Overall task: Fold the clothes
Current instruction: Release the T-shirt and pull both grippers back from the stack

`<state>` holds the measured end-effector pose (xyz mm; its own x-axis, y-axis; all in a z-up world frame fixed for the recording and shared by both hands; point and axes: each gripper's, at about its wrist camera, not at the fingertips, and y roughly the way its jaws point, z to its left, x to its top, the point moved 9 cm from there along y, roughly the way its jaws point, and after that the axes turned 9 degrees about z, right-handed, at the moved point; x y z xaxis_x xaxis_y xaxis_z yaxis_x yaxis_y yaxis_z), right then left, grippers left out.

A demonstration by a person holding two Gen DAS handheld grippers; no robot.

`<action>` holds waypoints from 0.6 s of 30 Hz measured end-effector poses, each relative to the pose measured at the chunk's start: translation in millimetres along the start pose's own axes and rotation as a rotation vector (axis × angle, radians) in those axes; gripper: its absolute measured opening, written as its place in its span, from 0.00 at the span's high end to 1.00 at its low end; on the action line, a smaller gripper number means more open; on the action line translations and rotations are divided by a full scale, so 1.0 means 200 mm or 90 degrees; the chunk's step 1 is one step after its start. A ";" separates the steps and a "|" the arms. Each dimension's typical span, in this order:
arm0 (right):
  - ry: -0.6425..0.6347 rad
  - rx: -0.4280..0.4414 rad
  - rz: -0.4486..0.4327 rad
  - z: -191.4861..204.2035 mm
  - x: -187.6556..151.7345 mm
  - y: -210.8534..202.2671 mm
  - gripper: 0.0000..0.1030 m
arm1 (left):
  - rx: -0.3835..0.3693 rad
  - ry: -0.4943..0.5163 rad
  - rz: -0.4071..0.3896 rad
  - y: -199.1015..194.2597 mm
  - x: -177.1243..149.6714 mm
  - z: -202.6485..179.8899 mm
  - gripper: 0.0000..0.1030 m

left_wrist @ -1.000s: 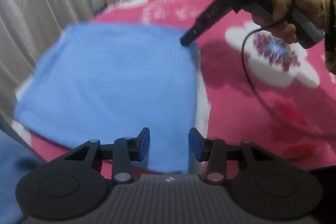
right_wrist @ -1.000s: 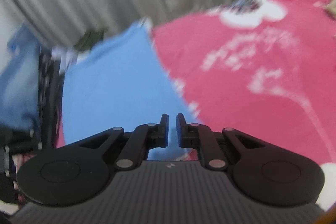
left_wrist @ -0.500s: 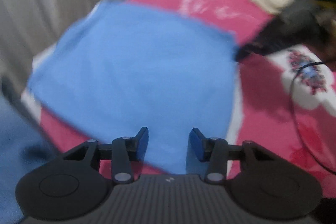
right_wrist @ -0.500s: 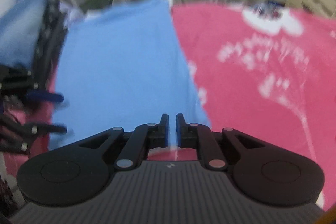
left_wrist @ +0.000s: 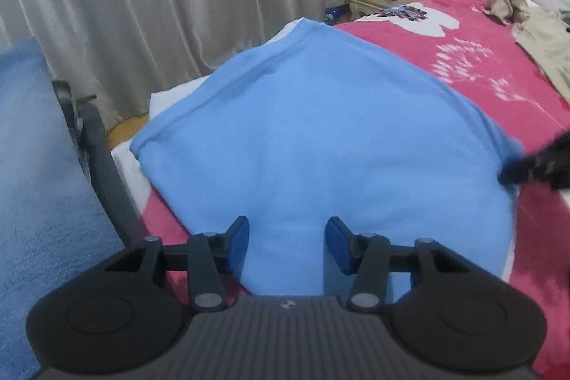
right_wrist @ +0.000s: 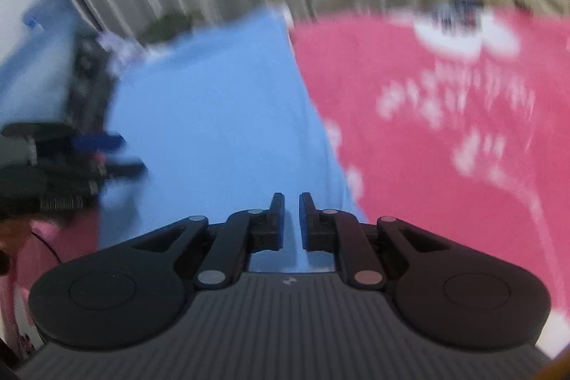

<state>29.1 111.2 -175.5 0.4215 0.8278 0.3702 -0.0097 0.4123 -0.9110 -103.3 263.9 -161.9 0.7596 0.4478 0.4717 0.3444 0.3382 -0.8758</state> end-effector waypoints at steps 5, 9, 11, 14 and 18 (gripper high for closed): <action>0.047 0.018 -0.038 -0.05 -0.04 -0.11 0.91 | -0.004 -0.048 -0.049 -0.06 0.12 0.04 0.49; 0.031 0.036 -0.095 0.00 0.07 -0.20 0.91 | 0.043 -0.158 -0.063 0.05 0.22 0.16 0.49; 0.039 0.044 -0.098 0.01 0.10 -0.15 0.91 | 0.068 -0.215 -0.063 0.14 0.27 0.23 0.48; 0.075 0.041 -0.068 -0.02 0.08 0.00 0.92 | 0.085 -0.287 -0.046 0.20 0.31 0.30 0.51; 0.127 0.064 -0.088 -0.05 0.04 0.02 0.90 | 0.066 -0.289 -0.128 0.10 0.48 0.26 0.48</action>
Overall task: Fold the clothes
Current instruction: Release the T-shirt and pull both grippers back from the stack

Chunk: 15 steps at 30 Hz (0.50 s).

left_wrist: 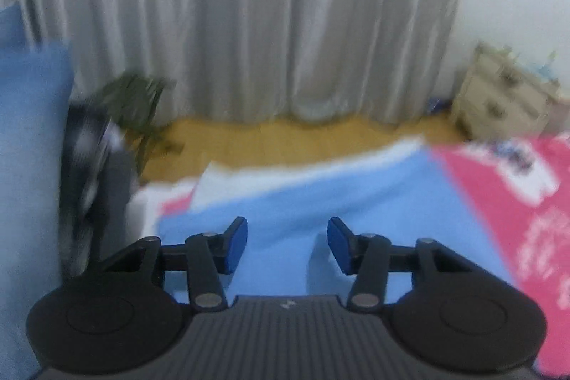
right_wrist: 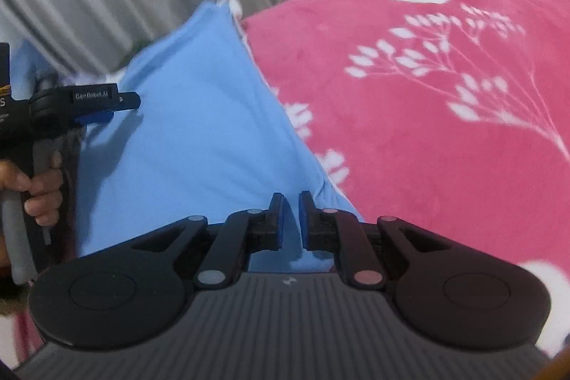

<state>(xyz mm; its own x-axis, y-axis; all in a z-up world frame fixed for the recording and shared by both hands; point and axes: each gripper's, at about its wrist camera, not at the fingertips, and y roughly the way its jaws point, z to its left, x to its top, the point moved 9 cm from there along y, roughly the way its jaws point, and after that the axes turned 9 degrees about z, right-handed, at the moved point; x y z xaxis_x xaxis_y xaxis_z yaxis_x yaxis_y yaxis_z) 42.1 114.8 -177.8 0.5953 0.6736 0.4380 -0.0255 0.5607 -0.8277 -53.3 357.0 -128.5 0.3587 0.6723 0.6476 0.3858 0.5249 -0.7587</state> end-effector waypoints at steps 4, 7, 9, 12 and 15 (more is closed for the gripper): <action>-0.031 0.005 -0.016 0.07 0.00 -0.05 0.90 | -0.041 0.018 0.018 0.12 0.07 -0.17 0.47; -0.034 -0.008 0.003 0.07 -0.01 0.00 0.90 | 0.019 0.006 0.020 0.30 0.09 -0.14 0.46; -0.021 -0.005 0.005 0.07 -0.01 0.03 0.90 | 0.005 -0.030 0.040 0.34 0.10 -0.12 0.48; -0.020 -0.004 -0.003 0.07 0.00 0.01 0.90 | -0.045 -0.027 0.008 0.23 0.14 -0.14 0.47; -0.041 -0.005 -0.005 0.09 -0.01 -0.02 0.90 | -0.084 0.040 -0.011 0.20 0.11 -0.26 0.45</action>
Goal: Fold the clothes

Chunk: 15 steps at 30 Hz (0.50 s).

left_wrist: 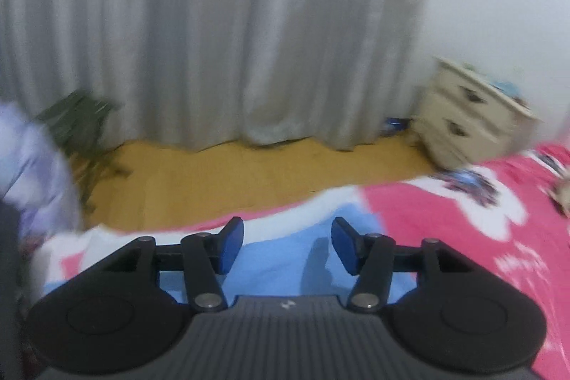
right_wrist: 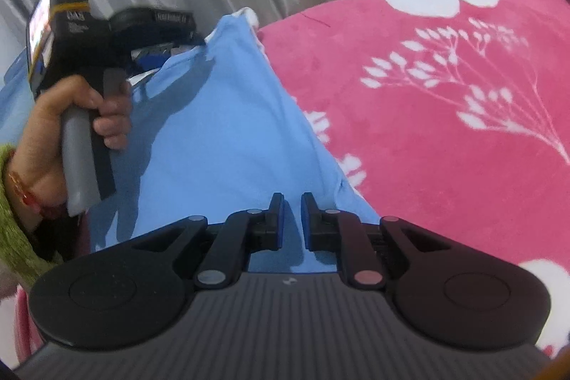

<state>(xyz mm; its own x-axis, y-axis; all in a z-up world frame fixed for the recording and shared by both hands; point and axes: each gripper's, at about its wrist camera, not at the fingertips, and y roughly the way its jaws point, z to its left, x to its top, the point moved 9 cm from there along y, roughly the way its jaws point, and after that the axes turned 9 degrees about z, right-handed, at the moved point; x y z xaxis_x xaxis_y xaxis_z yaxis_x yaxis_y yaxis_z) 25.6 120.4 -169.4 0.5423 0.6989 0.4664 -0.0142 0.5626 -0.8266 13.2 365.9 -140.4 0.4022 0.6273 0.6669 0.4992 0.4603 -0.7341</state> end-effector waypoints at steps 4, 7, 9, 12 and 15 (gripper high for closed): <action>0.006 0.000 0.013 0.01 0.00 0.05 0.90 | 0.028 0.009 0.034 0.14 -0.03 -0.04 0.45; 0.017 0.001 0.005 0.01 0.01 0.03 0.90 | 0.017 -0.005 0.037 0.06 0.00 -0.03 0.48; 0.015 -0.004 -0.011 0.01 0.01 -0.04 0.90 | -0.014 0.012 0.037 -0.08 -0.02 -0.04 0.44; 0.021 -0.006 -0.032 -0.02 -0.01 -0.15 0.90 | -0.053 0.067 0.045 -0.31 -0.14 -0.05 0.39; 0.039 -0.002 -0.039 -0.05 -0.04 -0.22 0.90 | -0.061 0.114 0.076 -0.45 -0.32 -0.07 0.40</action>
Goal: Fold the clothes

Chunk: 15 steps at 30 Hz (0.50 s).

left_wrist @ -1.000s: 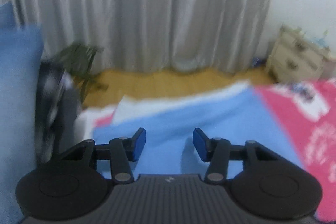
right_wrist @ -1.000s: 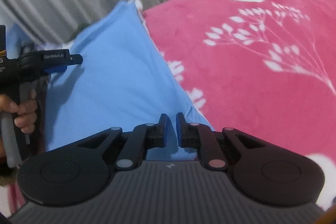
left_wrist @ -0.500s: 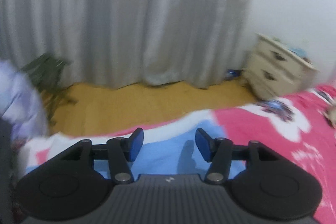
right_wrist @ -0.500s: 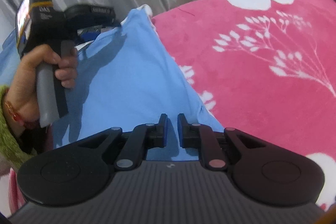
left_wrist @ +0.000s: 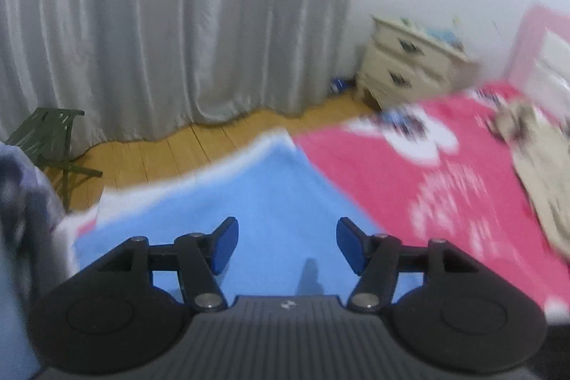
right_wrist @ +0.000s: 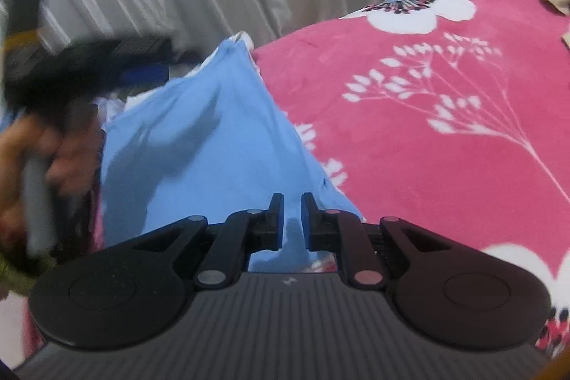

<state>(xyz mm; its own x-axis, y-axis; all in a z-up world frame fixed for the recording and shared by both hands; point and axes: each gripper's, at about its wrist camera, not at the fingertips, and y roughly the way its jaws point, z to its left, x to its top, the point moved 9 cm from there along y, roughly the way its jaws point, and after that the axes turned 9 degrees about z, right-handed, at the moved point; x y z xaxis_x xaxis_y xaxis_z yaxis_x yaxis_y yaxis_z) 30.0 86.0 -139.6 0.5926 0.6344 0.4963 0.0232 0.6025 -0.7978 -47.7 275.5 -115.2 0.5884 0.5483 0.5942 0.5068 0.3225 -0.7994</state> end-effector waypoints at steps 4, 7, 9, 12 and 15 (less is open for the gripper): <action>0.021 -0.022 -0.012 -0.04 -0.05 -0.10 0.90 | -0.019 0.046 0.019 -0.15 -0.20 -0.09 0.37; 0.038 -0.039 -0.027 -0.05 -0.08 -0.20 0.86 | -0.029 0.038 0.008 -0.28 -0.28 -0.13 0.19; 0.038 -0.064 -0.034 -0.04 -0.10 -0.26 0.79 | -0.028 0.024 0.007 -0.36 -0.33 -0.14 0.10; 0.030 -0.106 -0.035 -0.01 -0.15 -0.33 0.64 | -0.013 0.010 0.016 -0.43 -0.37 -0.15 0.07; 0.013 -0.132 -0.028 0.04 -0.21 -0.37 0.51 | -0.009 -0.017 0.036 -0.45 -0.38 -0.14 0.05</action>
<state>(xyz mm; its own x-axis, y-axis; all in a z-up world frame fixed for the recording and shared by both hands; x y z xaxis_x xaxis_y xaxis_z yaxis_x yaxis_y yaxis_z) -3.0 18.4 -97.6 0.6040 0.5977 0.5272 0.2141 0.5155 -0.8297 -119.4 182.9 -86.3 0.5997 0.5856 0.5453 0.4820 0.2796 -0.8304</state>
